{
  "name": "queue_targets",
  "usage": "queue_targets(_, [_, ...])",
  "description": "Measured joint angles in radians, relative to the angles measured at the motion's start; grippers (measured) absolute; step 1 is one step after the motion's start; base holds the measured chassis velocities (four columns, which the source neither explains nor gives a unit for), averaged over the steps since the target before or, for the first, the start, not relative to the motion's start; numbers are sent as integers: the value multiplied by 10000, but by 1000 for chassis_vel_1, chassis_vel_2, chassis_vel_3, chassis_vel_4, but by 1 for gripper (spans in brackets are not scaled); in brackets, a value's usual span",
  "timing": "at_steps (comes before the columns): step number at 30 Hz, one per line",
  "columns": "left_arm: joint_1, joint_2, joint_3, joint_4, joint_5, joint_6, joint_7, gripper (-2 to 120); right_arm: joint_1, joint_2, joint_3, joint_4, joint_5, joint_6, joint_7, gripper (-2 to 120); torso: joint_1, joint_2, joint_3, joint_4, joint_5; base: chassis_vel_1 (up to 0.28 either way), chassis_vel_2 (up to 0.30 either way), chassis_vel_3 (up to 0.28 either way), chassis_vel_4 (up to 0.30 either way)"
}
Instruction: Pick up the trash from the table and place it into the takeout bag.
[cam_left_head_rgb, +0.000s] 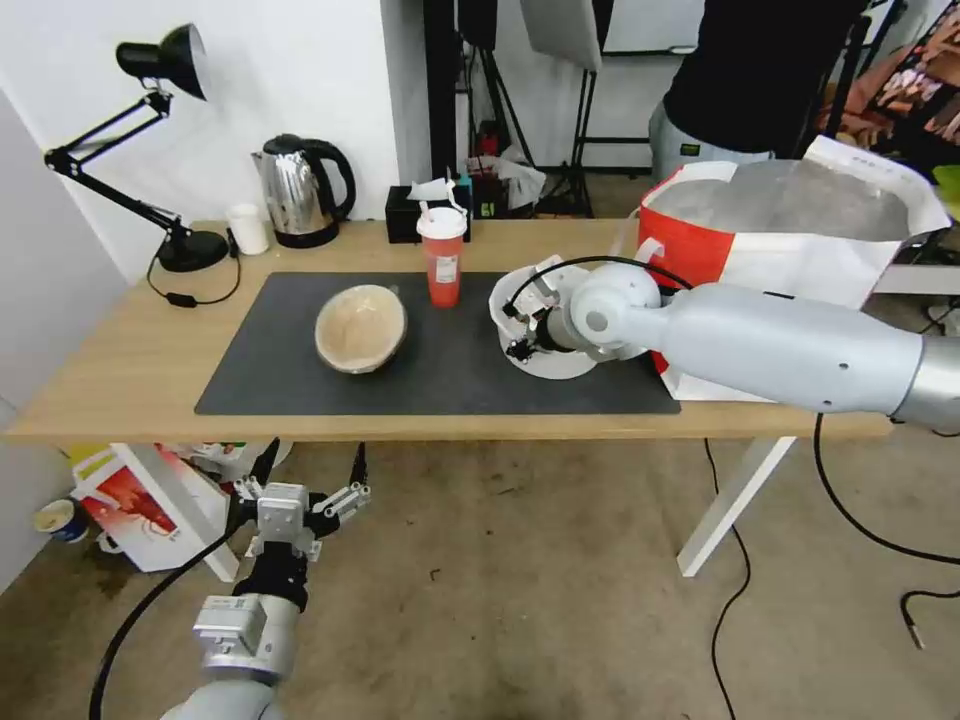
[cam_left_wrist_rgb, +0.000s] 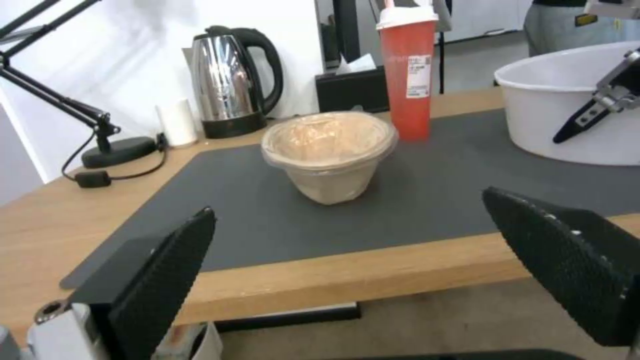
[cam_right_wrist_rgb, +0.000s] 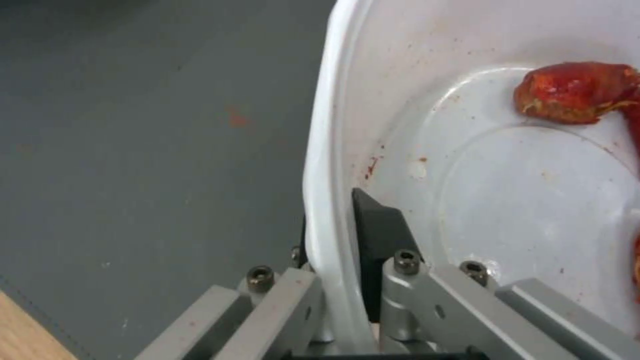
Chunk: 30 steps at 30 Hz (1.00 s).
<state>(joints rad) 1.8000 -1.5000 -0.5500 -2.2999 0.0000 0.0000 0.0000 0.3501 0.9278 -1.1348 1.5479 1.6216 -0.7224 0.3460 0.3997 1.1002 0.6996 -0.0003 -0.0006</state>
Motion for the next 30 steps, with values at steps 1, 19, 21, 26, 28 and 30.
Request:
queue_targets(1, [0,0,0,0,0,0,0,100,0,0,0,0,0,0,0,0,0,0,0,0,0,0,0,0,0])
queue_targets(19, [0,0,0,0,0,0,0,100,487,-159,-49,372,70,-51,-533,0,9,-8,11,7,11,0,0,0,0])
queue_targets(21, [0,0,0,1,0,0,0,100,707,-234,-66,520,160,-50,-675,0,7,-7,8,7,3,0,0,0,0])
queue_targets(26, [0,0,0,0,0,0,0,100,1473,-465,-213,1075,485,-48,-1009,0,5,-6,6,4,3,0,0,0,0])
queue_targets(28, [0,0,0,0,0,0,0,100,1803,-533,-265,1278,600,-46,-1102,0,5,-6,6,5,10,0,0,0,0])
queue_targets(30, [0,0,0,0,0,0,0,100,1997,-572,-274,1381,643,-43,-1157,0,5,-5,5,5,4,0,0,0,0])
